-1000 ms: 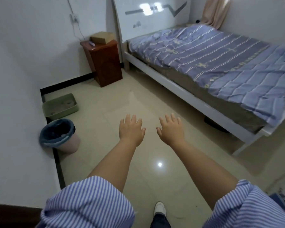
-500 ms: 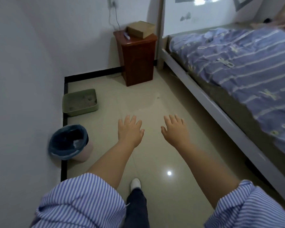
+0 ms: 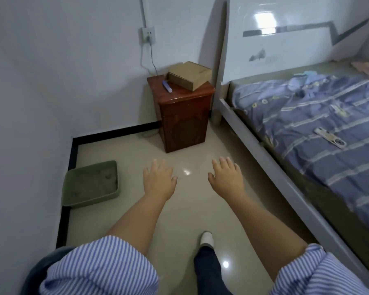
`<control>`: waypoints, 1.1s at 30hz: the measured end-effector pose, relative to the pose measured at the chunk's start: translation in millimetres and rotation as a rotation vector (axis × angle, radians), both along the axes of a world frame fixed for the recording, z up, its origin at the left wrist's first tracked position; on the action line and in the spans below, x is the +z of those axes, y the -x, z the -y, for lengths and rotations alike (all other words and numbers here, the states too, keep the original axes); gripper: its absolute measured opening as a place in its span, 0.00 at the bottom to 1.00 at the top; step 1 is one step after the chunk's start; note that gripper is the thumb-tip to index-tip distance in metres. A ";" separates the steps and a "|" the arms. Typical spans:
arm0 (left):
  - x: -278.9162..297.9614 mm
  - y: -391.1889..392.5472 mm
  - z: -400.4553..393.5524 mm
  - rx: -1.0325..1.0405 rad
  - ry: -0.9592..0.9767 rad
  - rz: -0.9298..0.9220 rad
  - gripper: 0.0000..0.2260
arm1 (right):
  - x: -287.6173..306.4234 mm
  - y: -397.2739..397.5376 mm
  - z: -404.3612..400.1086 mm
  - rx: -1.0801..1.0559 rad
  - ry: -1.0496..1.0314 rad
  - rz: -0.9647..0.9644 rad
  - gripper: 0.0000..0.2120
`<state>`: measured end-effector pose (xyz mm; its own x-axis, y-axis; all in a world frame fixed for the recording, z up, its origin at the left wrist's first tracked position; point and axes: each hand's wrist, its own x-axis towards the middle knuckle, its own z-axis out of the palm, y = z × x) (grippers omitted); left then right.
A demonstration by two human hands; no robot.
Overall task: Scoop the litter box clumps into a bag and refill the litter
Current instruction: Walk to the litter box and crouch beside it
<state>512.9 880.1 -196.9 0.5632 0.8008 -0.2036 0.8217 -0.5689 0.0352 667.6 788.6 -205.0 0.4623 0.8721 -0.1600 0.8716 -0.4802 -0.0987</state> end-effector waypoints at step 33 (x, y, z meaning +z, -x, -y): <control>-310.3 -284.5 -573.1 0.662 0.581 0.420 0.25 | -267.5 -287.0 -637.7 0.266 0.012 0.126 0.30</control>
